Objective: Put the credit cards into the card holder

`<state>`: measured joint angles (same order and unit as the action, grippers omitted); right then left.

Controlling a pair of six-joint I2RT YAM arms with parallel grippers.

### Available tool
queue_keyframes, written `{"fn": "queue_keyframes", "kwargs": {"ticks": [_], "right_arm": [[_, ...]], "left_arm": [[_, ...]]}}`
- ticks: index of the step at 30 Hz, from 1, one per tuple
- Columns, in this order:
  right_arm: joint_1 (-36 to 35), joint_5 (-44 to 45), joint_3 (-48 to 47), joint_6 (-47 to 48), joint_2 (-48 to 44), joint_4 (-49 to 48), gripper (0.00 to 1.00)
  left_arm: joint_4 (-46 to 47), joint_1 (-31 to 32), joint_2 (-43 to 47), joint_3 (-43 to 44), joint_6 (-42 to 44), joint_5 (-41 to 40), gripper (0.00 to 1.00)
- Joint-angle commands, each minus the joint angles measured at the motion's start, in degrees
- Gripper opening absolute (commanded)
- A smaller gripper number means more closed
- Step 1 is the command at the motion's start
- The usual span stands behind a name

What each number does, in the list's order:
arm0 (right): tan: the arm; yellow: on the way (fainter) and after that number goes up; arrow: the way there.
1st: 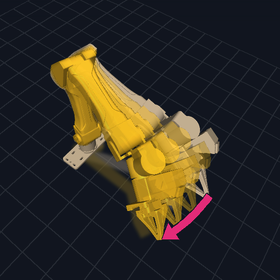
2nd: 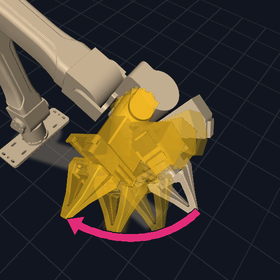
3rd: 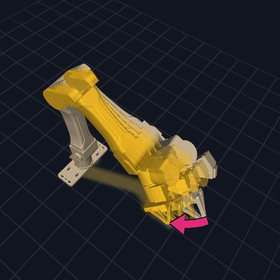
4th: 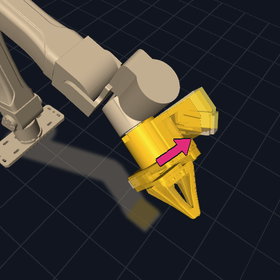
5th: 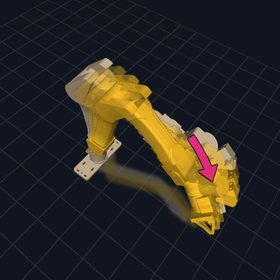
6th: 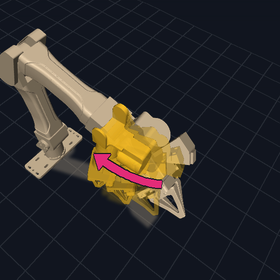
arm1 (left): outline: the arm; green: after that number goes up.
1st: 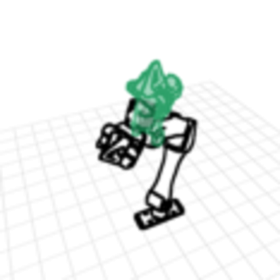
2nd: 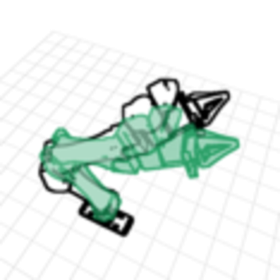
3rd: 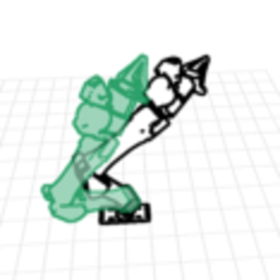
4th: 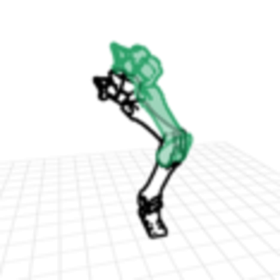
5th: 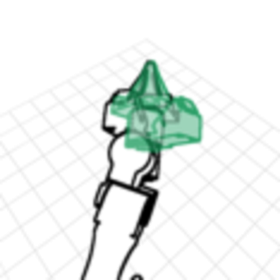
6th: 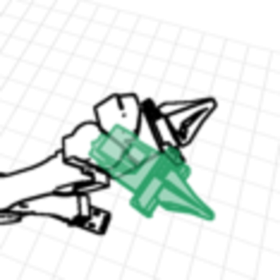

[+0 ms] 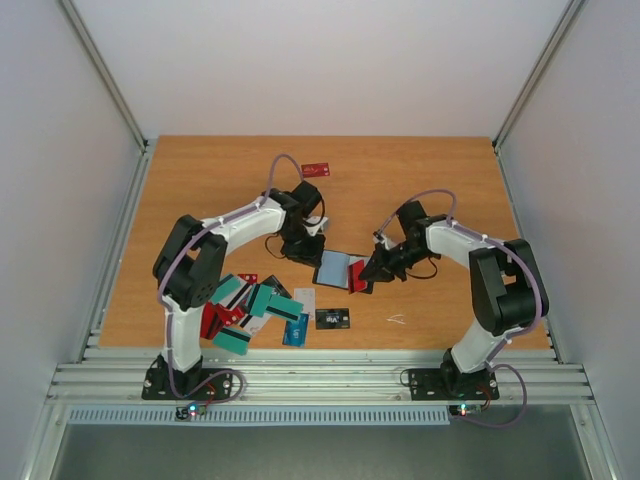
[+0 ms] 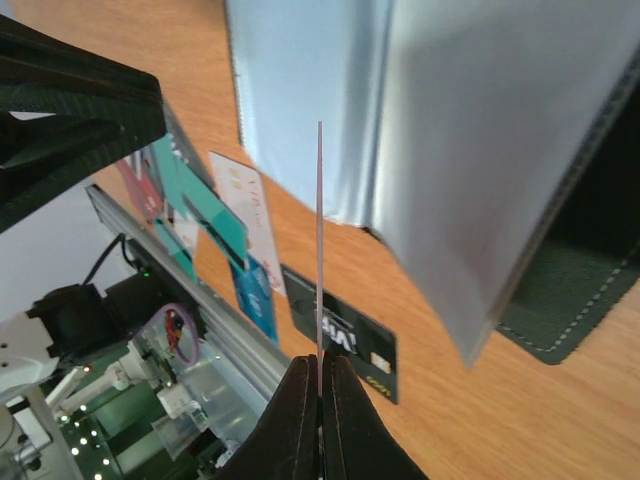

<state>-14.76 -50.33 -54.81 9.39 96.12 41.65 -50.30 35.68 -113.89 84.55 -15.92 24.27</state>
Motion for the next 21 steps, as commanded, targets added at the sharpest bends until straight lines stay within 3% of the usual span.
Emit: {"fn": "queue_keyframes", "kwargs": {"ticks": [1,21], "right_arm": [[-0.6,2.9,1.1,2.3,1.0,-3.6,0.01],[-1.2,3.0,0.0,5.8,6.6,-8.5,0.01]], "left_arm": [[-1.8,0.4,-2.2,1.2,2.7,-2.7,0.13],[-1.9,1.0,-6.4,0.7,5.0,-6.1,0.12]]}}
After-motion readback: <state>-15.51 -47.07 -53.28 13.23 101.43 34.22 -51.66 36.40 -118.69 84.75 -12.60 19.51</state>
